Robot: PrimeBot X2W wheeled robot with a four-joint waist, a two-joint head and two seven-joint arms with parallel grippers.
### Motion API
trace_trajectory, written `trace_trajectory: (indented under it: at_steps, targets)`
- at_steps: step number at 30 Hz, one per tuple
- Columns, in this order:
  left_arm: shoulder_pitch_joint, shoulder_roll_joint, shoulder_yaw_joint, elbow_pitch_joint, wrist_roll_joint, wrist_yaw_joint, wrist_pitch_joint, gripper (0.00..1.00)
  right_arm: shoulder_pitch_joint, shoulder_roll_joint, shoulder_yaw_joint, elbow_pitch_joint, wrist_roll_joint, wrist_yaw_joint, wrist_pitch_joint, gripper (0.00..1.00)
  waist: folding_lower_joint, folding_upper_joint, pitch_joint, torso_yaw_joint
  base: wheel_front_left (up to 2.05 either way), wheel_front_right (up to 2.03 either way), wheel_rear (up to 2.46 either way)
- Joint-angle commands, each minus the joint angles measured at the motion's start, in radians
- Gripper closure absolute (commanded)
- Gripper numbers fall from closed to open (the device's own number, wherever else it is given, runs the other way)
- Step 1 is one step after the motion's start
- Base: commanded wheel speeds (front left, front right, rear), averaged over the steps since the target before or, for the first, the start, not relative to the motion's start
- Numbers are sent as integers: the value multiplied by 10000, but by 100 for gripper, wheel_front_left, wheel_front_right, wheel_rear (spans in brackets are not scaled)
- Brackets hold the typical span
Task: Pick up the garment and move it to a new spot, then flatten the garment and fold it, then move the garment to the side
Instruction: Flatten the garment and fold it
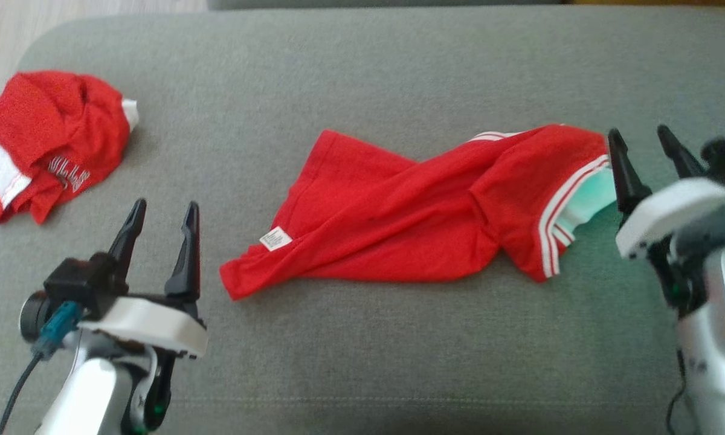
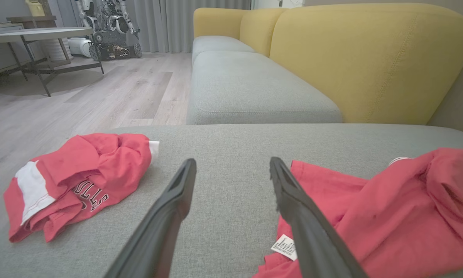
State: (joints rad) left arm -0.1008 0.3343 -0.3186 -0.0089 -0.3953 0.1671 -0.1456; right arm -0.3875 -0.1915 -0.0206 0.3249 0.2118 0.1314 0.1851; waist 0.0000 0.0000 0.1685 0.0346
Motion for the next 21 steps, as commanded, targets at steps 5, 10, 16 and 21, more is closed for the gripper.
trace_trajectory:
  at_steps: [5,10,16,21]
  targets:
    - [-915,39,239,5,95,-121,-294,0,-1250,-534,722,1647,413,-7,334,0,0,0,468,383,0,0,0]
    - [-1163,-67,178,266,60,-184,-432,0,-1951,-751,1133,3055,980,-7,645,0,0,0,635,487,0,0,0]
    - [-1318,-126,170,469,21,-198,-565,0,-2663,-880,1435,3547,2101,-7,626,100,0,0,705,491,0,0,0]
    - [-1398,-124,182,572,43,-143,-636,0,-3455,-1149,1671,3387,2682,-7,383,100,0,0,656,401,0,0,0]
